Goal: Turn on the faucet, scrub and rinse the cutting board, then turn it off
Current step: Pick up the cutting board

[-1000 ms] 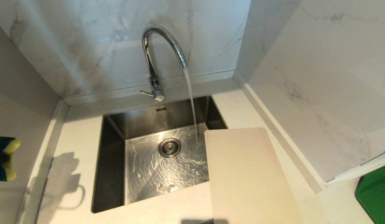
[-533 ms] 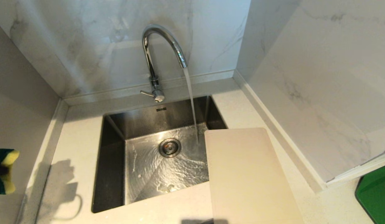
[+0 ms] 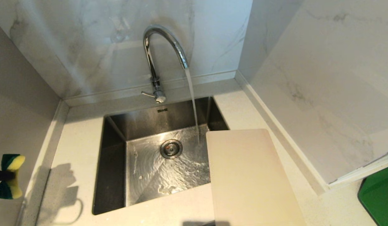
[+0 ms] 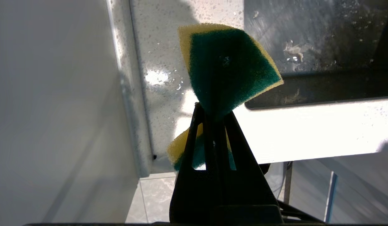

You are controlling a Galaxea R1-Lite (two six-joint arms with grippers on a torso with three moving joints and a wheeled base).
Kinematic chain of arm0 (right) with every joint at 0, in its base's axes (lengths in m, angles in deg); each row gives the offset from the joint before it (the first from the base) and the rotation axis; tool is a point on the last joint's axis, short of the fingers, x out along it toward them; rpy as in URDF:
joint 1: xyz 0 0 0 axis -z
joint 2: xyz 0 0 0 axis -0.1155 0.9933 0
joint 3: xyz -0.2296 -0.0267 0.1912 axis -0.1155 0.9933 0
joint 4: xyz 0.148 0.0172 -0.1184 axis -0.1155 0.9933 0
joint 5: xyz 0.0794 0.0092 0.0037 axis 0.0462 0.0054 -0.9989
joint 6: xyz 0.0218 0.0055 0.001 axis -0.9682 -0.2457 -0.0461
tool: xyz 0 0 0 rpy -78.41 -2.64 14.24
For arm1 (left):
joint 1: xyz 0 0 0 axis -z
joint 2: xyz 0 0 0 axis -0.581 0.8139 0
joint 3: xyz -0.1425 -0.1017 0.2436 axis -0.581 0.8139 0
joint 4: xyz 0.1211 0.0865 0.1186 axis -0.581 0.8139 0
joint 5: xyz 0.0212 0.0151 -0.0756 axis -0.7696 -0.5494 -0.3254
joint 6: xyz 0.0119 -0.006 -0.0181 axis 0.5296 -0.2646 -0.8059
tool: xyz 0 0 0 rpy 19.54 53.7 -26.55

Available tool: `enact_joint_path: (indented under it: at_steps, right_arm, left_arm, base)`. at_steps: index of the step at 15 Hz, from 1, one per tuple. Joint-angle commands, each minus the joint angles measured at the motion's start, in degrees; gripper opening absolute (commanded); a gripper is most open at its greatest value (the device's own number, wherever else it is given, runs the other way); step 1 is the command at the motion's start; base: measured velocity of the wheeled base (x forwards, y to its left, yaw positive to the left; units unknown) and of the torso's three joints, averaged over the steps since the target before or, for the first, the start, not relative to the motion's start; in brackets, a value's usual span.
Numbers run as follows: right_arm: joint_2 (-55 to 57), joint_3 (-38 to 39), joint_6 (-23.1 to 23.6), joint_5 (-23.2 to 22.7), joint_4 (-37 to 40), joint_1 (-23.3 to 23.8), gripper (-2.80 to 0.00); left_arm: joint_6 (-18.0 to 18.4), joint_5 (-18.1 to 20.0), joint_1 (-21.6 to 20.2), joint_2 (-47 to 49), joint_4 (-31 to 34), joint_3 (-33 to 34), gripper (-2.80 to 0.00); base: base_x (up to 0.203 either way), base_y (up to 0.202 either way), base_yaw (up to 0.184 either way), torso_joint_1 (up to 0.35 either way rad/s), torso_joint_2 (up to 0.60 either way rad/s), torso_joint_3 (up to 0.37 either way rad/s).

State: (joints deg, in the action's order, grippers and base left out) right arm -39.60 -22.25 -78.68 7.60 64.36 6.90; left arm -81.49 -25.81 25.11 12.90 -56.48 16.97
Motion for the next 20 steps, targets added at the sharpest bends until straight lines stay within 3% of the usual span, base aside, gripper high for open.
enact_joint_path:
  at_steps: [1, 12, 20]
  right_arm:
    - [0.0, 0.0, 0.0, 0.0, 0.0, 0.0, -2.8]
    - [0.0, 0.0, 0.0, 0.0, 0.0, 0.0, -2.8]
    - [0.0, 0.0, 0.0, 0.0, 0.0, 0.0, -2.8]
  left_arm:
    - [0.0, 0.0, 0.0, -1.2, -0.4, 2.4, -2.8]
    - [1.4, -0.2, 0.1, -10.3, -1.9, 4.8, -2.8]
    - [1.7, -0.5, 0.0, -31.4, -1.8, 10.4, -2.8]
  base:
    - [0.0, 0.0, 0.0, 0.0, 0.0, 0.0]
    - [0.0, 0.0, 0.0, 0.0, 0.0, 0.0]
    - [0.0, 0.0, 0.0, 0.0, 0.0, 0.0]
